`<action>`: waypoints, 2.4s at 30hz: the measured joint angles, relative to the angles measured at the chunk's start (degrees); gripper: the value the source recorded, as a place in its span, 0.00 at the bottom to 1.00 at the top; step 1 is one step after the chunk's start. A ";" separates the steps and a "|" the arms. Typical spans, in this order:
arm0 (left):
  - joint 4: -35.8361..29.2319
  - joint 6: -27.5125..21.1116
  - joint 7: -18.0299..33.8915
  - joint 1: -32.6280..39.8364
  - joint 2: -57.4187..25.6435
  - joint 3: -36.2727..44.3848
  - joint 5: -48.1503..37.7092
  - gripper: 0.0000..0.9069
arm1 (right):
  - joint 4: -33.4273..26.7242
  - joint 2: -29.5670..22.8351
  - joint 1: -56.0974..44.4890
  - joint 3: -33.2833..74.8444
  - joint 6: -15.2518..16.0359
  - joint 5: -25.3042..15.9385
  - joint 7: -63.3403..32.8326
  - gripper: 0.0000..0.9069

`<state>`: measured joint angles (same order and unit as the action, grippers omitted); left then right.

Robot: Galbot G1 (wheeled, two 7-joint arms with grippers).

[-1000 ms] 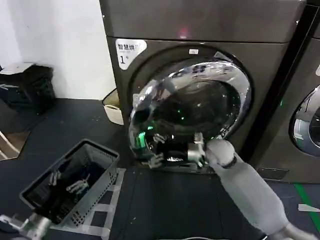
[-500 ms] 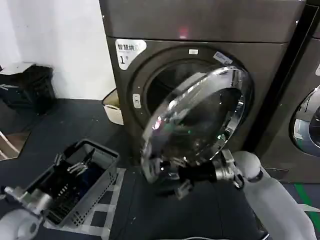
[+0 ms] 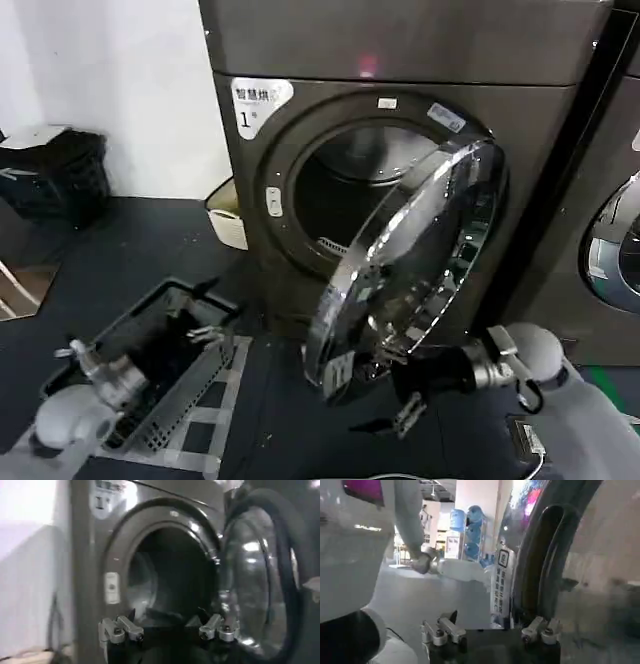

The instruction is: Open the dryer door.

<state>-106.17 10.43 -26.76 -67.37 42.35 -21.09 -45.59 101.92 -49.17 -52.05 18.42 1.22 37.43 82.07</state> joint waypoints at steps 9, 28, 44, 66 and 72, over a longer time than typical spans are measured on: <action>0.99 -0.76 -0.08 7.97 0.57 11.39 -1.37 1.00 | -0.62 1.87 -7.80 13.54 -1.02 2.49 0.52 1.00; 0.88 -1.35 -2.15 24.85 4.81 35.01 -1.39 1.00 | -5.52 -6.18 -21.53 57.72 1.41 -4.52 -19.50 1.00; 3.69 -1.30 -1.59 36.10 11.66 51.28 -1.33 1.00 | 9.11 -17.54 -31.86 83.01 10.98 -8.86 -54.31 1.00; 23.14 1.14 1.02 49.01 35.06 63.44 0.50 1.00 | 12.41 -17.92 -39.01 105.47 16.37 -12.17 -70.50 1.00; 27.95 1.68 2.79 51.71 40.30 64.78 0.33 1.00 | 9.95 -17.33 -40.16 109.83 16.06 -14.09 -70.20 1.00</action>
<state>-78.22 12.11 -23.97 -15.65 82.65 43.69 -45.27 111.87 -66.50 -92.21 128.25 17.28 23.34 11.87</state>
